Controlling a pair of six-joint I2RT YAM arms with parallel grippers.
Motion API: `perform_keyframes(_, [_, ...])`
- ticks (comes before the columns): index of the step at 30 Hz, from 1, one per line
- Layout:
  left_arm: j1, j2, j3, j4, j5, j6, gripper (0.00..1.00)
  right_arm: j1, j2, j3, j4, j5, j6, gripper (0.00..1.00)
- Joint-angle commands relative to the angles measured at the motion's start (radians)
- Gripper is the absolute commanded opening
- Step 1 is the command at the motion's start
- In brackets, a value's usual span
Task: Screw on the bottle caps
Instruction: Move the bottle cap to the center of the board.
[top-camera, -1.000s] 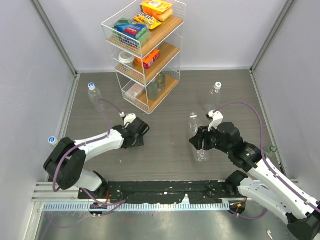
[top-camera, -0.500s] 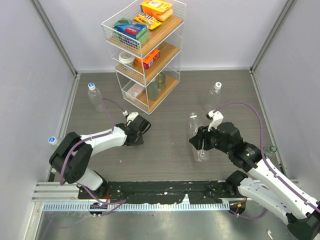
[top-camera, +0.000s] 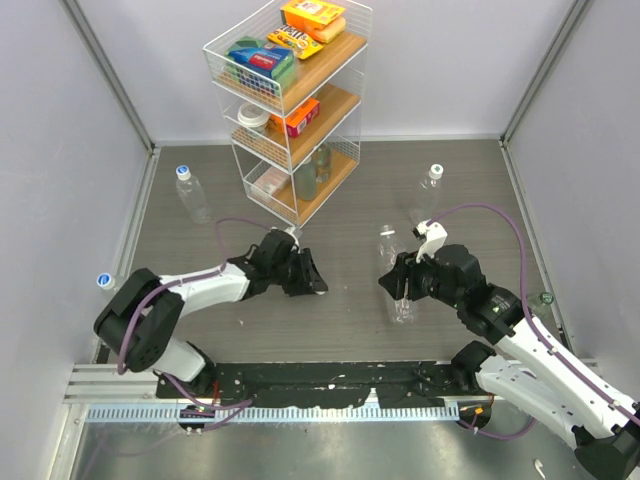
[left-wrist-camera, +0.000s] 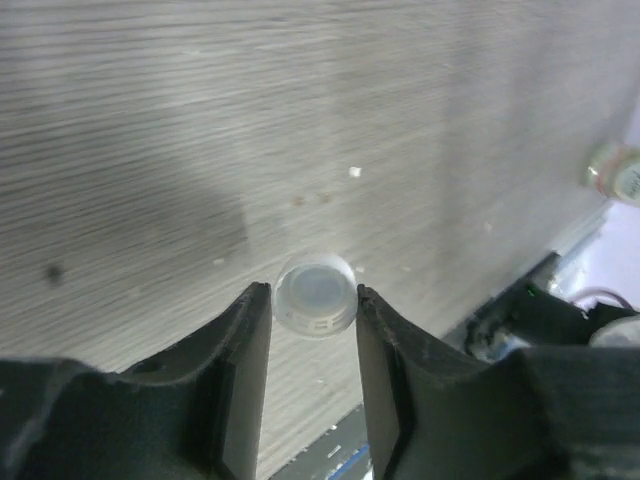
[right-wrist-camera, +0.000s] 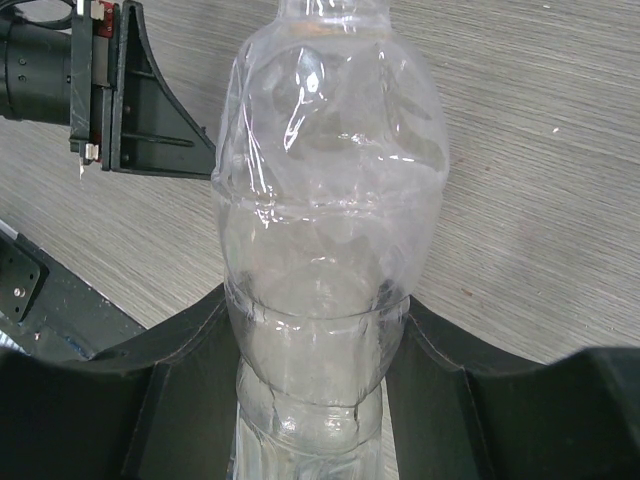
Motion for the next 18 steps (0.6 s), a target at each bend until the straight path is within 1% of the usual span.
perform_keyframes(1, [-0.007, 0.059, -0.016, 0.28, 0.261, -0.114, 0.48, -0.001, -0.01, 0.015, 0.029, 0.005, -0.005, 0.44])
perform_keyframes(3, [-0.01, 0.083, -0.018, 0.328, 0.29, -0.142, 0.53, -0.001, -0.001, 0.017, 0.033, -0.014, -0.008, 0.44])
perform_keyframes(4, [-0.015, 0.093, -0.013, 0.325, 0.292, -0.143, 0.55, -0.001, 0.0, 0.017, 0.031, -0.016, -0.009, 0.44])
perform_keyframes(5, [-0.013, 0.102, -0.009, 0.314, 0.289, -0.145, 0.55, -0.001, 0.002, 0.02, 0.028, -0.012, -0.009, 0.44])
perform_keyframes(9, [-0.015, 0.111, 0.014, 0.201, 0.223, -0.134, 0.48, -0.001, -0.003, 0.02, 0.025, 0.001, -0.011, 0.44])
perform_keyframes(13, [-0.021, 0.08, 0.027, 0.151, 0.164, -0.102, 0.5, -0.001, -0.004, 0.018, 0.025, 0.008, -0.011, 0.44])
perform_keyframes(15, [-0.034, 0.088, 0.069, 0.096, 0.125, -0.078, 0.49, -0.001, -0.006, 0.018, 0.025, 0.008, -0.011, 0.44])
perform_keyframes(18, [-0.071, 0.129, 0.154, -0.026, 0.06, -0.036, 0.44, -0.001, -0.006, 0.017, 0.025, 0.01, -0.011, 0.44])
